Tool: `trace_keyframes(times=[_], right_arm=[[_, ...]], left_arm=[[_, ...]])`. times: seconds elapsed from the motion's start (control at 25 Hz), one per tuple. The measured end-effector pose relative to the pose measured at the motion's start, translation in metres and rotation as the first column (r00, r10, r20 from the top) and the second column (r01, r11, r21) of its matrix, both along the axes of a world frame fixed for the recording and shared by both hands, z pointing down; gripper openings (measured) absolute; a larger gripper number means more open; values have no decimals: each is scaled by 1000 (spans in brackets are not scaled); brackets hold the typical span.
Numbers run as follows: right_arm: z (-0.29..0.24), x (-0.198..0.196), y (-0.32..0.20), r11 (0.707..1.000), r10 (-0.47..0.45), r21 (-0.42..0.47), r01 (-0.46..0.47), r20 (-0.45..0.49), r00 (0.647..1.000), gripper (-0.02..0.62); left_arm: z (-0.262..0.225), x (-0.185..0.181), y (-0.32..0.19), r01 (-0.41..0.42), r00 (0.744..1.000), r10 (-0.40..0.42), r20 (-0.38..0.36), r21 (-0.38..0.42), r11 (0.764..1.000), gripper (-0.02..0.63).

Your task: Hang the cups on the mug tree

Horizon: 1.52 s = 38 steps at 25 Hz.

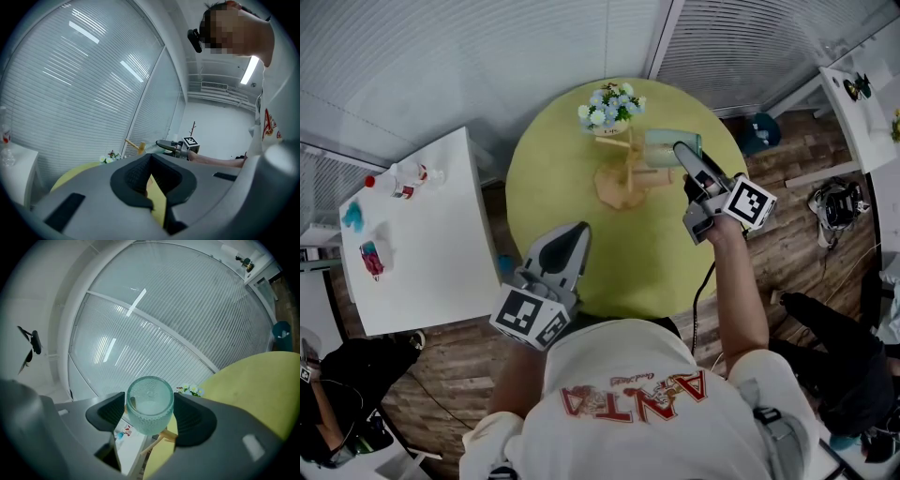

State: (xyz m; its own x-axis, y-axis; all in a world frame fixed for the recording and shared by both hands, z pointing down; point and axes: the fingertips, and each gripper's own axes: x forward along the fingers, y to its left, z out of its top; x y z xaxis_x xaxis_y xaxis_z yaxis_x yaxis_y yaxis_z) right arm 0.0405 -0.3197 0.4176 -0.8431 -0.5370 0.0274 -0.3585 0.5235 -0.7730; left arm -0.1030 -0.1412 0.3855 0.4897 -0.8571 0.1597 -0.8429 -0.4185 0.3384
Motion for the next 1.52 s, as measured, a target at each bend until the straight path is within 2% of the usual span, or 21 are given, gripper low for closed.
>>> trace_keyframes(times=[0.24, 0.48, 0.6, 0.72, 0.88, 1.12, 1.24, 1.4, 1.52], right_arm=[[-9, 6, 1, 999, 25, 33, -25, -4, 1000, 331], [-20, 25, 6, 994, 80, 70, -80, -6, 997, 337], [-29, 45, 12, 984, 144, 116, -139, -37, 989, 337], [-44, 67, 24, 958, 233, 192, -214, -85, 969, 329], [-59, 79, 56, 925, 299, 290, -247, -150, 942, 193], [-73, 66, 112, 877, 338, 429, -214, -236, 911, 37], [-86, 58, 137, 847, 357, 497, -190, -266, 895, 2], [-108, 51, 161, 798, 377, 586, -142, -302, 876, 2], [-118, 53, 170, 778, 395, 613, -133, -315, 863, 2]], left_arm=[[-4, 1, 2, -3, 1000, 3, -1, 5, 1000, 8], [-7, 3, 5, -17, 1000, 17, -2, 16, 1000, 8], [-11, 7, 6, -28, 1000, 28, -3, 27, 999, 8], [-17, 11, 6, -43, 999, 43, -2, 39, 998, 9], [-26, 19, 7, -68, 998, 68, 1, 63, 996, 8], [-45, 30, 13, -113, 994, 112, 11, 110, 988, 8], [-56, 34, 13, -129, 992, 127, 22, 134, 983, 8], [-69, 38, 15, -149, 989, 145, 34, 165, 975, 8], [-77, 42, 16, -159, 987, 154, 39, 183, 970, 8]])
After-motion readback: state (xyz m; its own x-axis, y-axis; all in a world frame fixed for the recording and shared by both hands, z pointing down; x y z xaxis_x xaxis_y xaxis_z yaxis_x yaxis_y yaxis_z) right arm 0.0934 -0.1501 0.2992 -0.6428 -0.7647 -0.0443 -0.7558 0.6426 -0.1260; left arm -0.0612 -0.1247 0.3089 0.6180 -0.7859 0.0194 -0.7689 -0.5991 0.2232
